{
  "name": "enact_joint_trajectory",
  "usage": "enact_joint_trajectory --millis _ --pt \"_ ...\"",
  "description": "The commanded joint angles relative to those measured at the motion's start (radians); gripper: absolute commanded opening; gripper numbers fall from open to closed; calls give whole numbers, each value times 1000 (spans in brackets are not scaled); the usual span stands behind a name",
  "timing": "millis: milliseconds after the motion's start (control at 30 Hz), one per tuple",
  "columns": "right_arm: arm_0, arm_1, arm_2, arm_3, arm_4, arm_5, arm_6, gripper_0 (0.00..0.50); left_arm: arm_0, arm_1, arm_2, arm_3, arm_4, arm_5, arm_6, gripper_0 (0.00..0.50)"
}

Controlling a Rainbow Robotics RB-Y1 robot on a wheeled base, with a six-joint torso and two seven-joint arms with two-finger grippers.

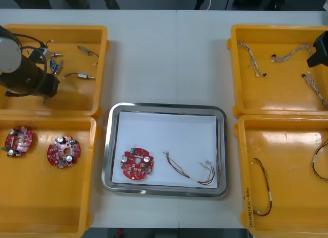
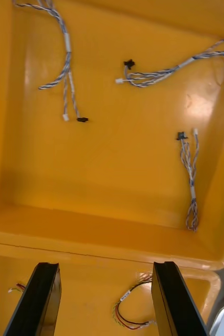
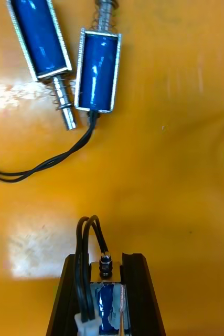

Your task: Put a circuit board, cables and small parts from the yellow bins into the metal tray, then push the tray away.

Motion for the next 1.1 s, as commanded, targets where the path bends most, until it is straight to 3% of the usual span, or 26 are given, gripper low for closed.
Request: enact_joint_trajectory --millis 33,533,800,1100 --pt "-43 -42 -78 61 35 3 -32 500 -41 -9 89 -66 4 76 -124 0" --pt "-43 0 -74 158 71 3 -41 500 -40 -10 230 -249 -70 372 -76 0" --pt "-88 17 -60 311 73 -42 45 500 8 -12 322 -420 -90 555 -36 0" --pt "-175 63 -5 477 107 -160 105 500 63 -17 377 -591 -67 591 97 0"
